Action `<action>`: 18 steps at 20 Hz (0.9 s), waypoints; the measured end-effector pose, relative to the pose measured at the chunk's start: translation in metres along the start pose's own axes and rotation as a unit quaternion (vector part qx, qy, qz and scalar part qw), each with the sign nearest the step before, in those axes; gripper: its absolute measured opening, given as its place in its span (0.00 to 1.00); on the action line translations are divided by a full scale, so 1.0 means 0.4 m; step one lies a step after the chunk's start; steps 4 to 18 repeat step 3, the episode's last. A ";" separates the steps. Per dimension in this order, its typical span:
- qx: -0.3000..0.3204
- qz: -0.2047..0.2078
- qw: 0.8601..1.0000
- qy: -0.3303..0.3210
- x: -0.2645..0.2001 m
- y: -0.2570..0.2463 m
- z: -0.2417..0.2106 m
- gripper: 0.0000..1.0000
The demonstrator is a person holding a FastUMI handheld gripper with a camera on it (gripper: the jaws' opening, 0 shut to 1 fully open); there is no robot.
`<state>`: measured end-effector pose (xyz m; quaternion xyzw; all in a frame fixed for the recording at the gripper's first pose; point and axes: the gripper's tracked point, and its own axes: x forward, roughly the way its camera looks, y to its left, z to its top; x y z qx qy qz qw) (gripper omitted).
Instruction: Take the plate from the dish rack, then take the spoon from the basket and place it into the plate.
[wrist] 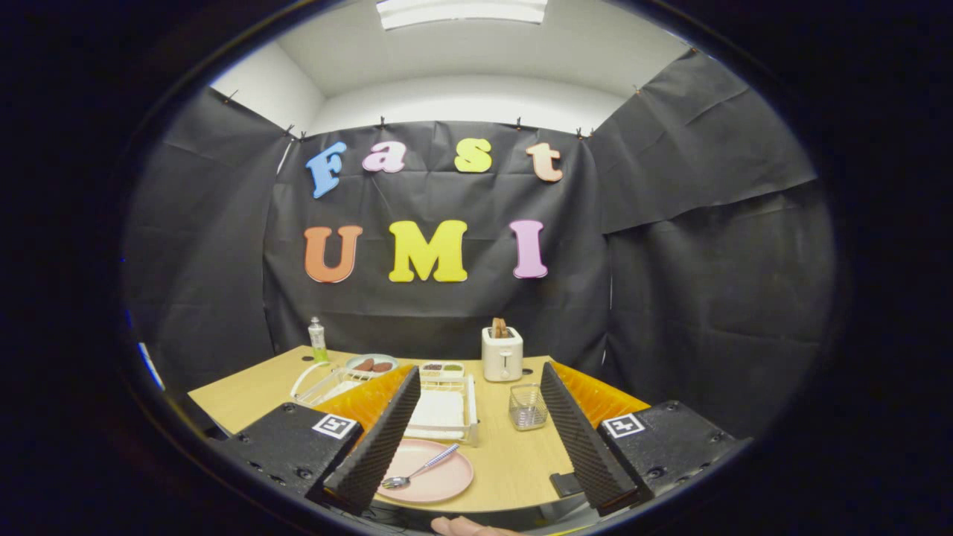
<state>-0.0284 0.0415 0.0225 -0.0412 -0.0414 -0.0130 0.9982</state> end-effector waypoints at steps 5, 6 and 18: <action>0.000 -0.001 1.000 0.000 -0.002 -0.004 0.000 1.00; 0.000 -0.001 1.000 0.000 -0.002 -0.004 0.000 1.00; 0.000 -0.001 1.000 0.000 -0.002 -0.004 0.000 1.00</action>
